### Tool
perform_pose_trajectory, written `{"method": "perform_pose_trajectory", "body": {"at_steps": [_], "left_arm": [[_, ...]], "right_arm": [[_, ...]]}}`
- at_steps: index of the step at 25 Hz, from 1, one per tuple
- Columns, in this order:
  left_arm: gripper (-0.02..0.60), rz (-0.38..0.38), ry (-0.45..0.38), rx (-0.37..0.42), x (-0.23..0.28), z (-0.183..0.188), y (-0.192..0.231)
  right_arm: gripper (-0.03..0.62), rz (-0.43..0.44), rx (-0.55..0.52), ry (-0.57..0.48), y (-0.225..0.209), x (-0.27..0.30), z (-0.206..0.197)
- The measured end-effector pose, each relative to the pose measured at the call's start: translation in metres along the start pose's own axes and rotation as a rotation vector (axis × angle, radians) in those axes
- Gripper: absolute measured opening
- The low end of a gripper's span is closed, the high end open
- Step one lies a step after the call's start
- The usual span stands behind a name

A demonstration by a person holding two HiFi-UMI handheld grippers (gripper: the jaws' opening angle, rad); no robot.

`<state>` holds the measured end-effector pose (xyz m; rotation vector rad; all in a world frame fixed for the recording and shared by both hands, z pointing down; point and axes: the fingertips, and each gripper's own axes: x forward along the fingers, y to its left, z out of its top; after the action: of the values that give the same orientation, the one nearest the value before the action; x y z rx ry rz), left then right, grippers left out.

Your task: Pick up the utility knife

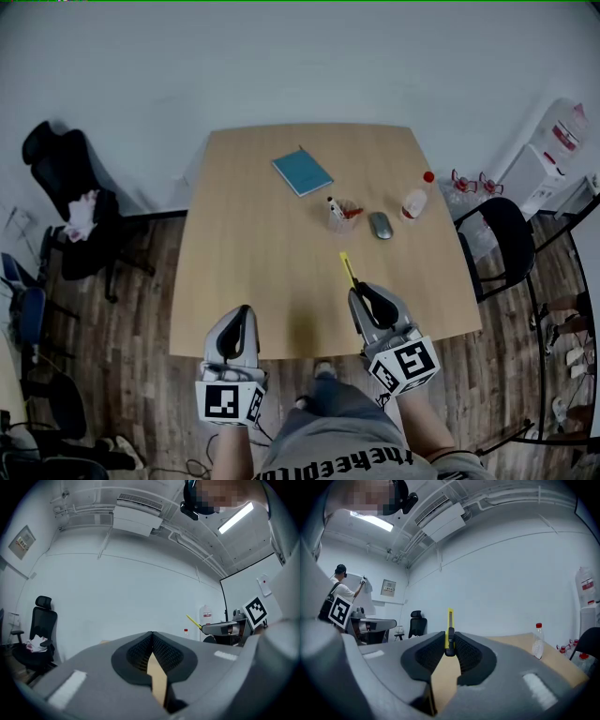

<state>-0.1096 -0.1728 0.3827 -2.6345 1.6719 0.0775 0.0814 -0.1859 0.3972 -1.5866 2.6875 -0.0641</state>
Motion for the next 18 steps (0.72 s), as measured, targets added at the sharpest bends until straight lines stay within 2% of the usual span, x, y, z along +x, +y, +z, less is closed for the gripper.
{"method": "perform_pose_trajectory", "body": {"at_steps": [8,18], "left_arm": [[0.020,0.008,0.019,0.011,-0.007,-0.005,0.001],[0.020,-0.018,0.015,0.006,-0.014,-0.002,-0.005]], "right_arm": [[0.067,-0.003,-0.036,-0.010,0.008,-0.005,0.004],[0.067,-0.004,-0.034,-0.031,0.016,-0.012,0.012]]}}
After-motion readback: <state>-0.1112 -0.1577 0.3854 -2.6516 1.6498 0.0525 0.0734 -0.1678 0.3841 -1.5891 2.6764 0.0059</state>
